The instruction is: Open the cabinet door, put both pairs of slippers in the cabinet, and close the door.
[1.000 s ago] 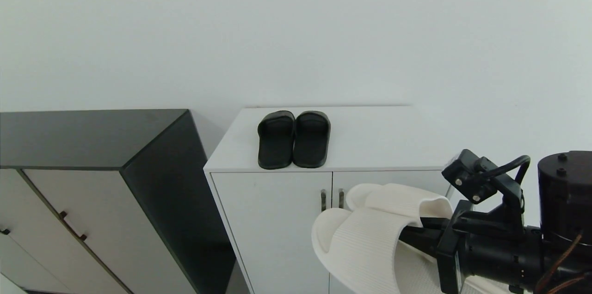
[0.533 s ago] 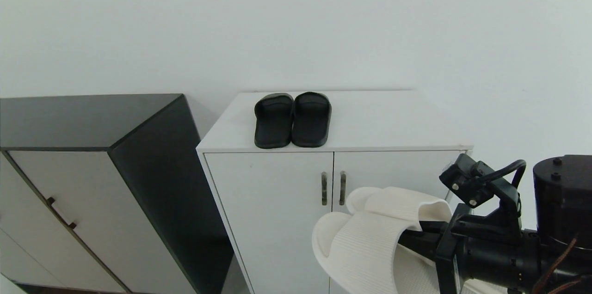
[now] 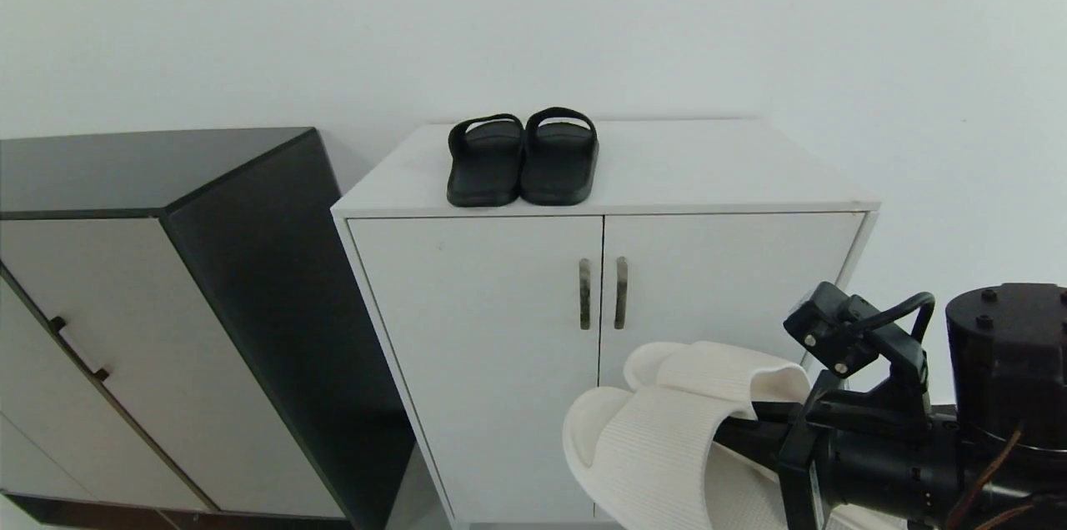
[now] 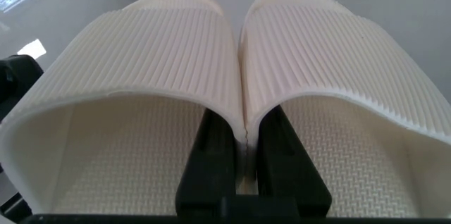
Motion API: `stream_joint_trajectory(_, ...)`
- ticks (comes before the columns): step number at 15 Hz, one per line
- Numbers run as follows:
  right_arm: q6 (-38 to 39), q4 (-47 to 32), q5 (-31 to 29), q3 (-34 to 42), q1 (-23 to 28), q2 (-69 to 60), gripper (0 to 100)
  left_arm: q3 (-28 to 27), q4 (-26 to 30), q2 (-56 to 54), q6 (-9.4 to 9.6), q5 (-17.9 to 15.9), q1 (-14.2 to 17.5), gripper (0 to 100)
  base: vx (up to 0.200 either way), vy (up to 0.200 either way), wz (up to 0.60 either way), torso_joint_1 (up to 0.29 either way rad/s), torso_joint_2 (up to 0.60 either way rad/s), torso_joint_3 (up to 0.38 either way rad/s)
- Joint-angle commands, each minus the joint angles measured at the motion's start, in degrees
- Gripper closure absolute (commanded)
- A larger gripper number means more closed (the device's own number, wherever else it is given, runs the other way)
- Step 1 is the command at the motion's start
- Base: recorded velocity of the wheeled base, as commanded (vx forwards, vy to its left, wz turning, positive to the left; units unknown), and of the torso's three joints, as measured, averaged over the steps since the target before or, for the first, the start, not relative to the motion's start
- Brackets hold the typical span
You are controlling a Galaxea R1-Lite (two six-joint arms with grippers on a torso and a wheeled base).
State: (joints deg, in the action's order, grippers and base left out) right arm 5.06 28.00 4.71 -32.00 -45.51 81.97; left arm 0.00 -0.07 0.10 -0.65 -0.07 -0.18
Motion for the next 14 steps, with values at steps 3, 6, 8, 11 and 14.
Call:
stream_joint_trajectory(3, -0.7, 0.7, 0.0, 0.4, 0.0, 1.1, 100, 0.0, 0.0, 0.0, 0.12, 0.0, 0.0, 0, 0.000, 0.000, 0.00, -0.152, 0.47, 0.323)
stream_joint_trajectory(6, -0.8, 1.1, 0.0, 0.8, 0.1, 1.5, 100, 0.0, 0.2, 0.3, 0.91, -0.6, 0.0, 0, 0.000, 0.000, 0.00, -0.124, 0.47, 0.338)
stream_joint_trajectory(8, -0.7, 1.1, 0.0, 0.9, 0.1, 1.8, 100, -0.1, 0.2, 0.5, 0.91, -0.7, 0.0, 0, 0.000, 0.000, 0.00, -0.105, 0.46, 0.347)
stream_joint_trajectory(11, -0.7, 1.9, 0.0, 1.6, 0.1, 2.1, 100, -7.6, 0.2, 4.8, -0.41, -0.7, -0.1, 0, 0.000, 0.000, 0.00, -0.067, 0.45, 0.374)
stream_joint_trajectory(14, -0.8, 3.6, 0.0, 2.0, 0.0, 2.7, 100, -16.6, -0.3, 17.1, -2.17, -4.8, -1.0, 0, 0.000, 0.000, 0.00, -0.030, 0.40, 0.369)
